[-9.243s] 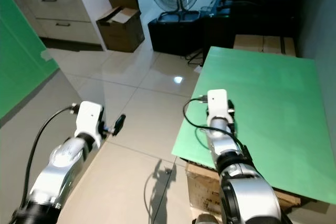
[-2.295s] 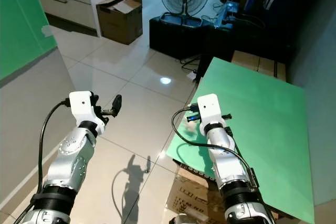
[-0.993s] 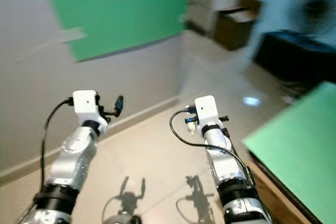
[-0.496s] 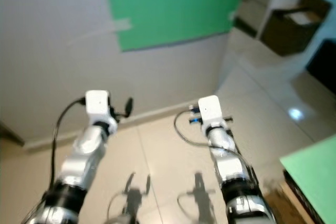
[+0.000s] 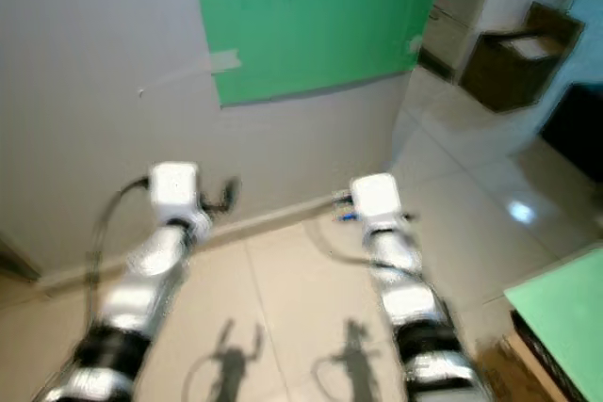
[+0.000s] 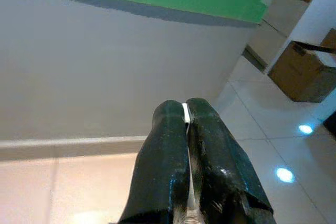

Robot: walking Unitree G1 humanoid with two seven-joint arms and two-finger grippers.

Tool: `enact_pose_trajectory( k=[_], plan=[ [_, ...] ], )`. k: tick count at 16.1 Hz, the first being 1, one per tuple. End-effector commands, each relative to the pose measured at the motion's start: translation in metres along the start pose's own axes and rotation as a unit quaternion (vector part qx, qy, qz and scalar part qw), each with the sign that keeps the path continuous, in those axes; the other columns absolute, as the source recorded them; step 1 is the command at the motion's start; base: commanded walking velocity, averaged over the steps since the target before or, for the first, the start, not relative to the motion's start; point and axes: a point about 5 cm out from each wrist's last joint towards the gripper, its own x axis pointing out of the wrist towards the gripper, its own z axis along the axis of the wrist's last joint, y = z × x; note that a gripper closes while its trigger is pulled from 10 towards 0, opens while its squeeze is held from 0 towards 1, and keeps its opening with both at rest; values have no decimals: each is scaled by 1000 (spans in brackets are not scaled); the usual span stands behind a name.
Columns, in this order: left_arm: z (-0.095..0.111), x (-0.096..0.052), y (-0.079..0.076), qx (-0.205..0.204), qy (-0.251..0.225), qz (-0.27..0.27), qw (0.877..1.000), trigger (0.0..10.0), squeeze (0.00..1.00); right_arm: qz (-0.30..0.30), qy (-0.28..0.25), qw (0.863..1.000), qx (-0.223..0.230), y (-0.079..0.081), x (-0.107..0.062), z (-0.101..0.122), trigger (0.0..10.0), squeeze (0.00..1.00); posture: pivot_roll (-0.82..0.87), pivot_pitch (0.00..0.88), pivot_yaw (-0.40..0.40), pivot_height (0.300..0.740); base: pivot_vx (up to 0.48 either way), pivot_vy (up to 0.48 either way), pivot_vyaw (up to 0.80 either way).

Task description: Hang keys on a hook

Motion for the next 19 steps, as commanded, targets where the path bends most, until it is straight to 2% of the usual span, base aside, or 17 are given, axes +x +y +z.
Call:
enact_pose_trajectory(
  k=[1, 12, 14, 19],
  plan=[
    [6, 4, -14, -3, -9, -17, 1000, 10000, 0, -14, 2, 1000, -7, -13, 0, -2, 0, 0, -192, 0, 46, 736, 461, 0, 0],
    [8, 8, -16, 9, -10, -16, 1000, 10000, 0, -6, 3, 1000, -12, -9, 2, -2, 0, 0, -193, 0, 52, 736, 471, 0, 0],
    [7, 8, -16, 15, -8, -15, 1000, 10000, 0, -5, 6, 1000, -17, -8, 2, -2, 0, 0, -190, 0, 49, 736, 450, 0, 800],
    [7, 8, -13, 16, -11, -10, 1000, 10000, 0, -5, 8, 1000, -14, -6, 4, -2, 0, 0, -179, 0, 46, 736, 0, 0, 800]
  ],
)
